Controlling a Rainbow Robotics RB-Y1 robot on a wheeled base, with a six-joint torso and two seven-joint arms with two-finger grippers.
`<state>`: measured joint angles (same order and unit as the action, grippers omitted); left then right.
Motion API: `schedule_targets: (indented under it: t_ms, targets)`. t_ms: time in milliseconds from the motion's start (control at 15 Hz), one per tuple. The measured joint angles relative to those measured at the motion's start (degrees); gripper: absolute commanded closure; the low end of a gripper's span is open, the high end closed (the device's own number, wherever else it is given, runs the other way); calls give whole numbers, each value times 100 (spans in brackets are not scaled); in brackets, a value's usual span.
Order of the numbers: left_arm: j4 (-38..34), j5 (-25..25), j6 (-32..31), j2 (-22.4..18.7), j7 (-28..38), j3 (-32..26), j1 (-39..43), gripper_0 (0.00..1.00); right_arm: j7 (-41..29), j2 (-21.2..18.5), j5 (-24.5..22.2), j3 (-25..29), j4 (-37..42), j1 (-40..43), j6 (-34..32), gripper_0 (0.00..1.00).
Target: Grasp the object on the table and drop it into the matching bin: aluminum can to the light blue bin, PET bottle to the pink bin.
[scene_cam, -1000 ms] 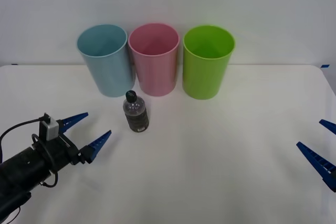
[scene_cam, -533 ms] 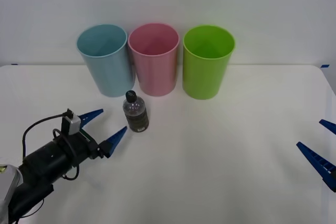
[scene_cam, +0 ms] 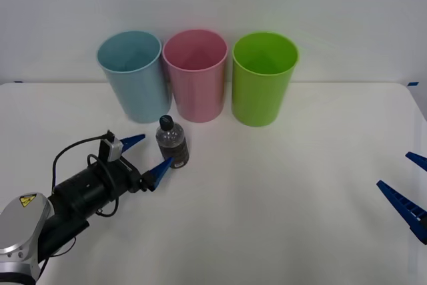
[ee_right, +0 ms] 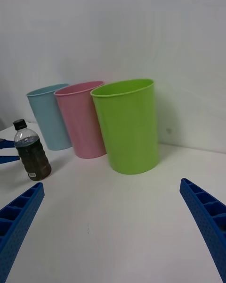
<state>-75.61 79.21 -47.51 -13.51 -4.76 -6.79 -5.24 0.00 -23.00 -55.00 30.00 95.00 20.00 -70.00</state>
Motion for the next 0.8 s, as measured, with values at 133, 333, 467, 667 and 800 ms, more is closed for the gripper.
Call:
schedule_targets:
  t_ms: [133,333,467,667,800]
  targets:
    - [179,0,88,13,-10,136,-179,0,0,0,0,0,0,0,0,0]
    - [538,5,182,90,-72,212,-470,0,0,0,0,0,0,0,0,0]
    - [753,6,206,130,-140,221,-646,0,0,0,0,0,0,0,0,0]
    - [855,6,252,143,-181,255,-748,0,0,0,0,0,0,0,0,0]
    - [856,6,279,144,-183,277,-751,0,0,0,0,0,0,0,0,0]
